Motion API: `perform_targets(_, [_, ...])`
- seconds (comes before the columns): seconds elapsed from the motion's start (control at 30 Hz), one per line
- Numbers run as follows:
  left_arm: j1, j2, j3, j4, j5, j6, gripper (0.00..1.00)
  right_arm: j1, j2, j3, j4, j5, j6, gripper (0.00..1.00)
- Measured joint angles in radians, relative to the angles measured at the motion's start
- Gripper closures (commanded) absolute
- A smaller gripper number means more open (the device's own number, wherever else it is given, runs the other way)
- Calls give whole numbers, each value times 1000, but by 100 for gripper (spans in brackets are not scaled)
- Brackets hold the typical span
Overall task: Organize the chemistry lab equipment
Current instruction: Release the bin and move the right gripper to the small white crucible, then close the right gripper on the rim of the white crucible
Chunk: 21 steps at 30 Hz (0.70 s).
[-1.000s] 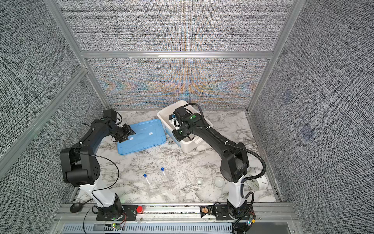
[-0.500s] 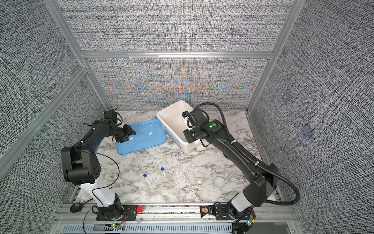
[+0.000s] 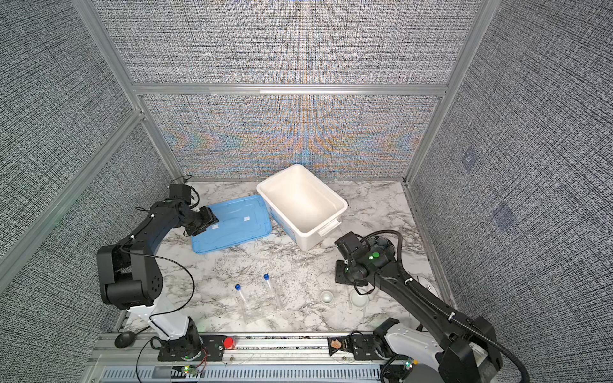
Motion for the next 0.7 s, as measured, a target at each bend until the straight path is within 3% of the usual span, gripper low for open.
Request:
perform_targets(0.3, [0, -2, -2, 20, -21, 0, 38, 61, 92, -108, 92, -137, -3, 56])
perform_targets(0.53, [0, -11, -13, 21, -24, 0, 38, 64, 147, -155, 179, -185, -14, 68])
perform_targets(0.7, [0, -9, -14, 26, -22, -2, 38, 69, 184, -158, 216, -192, -19, 84])
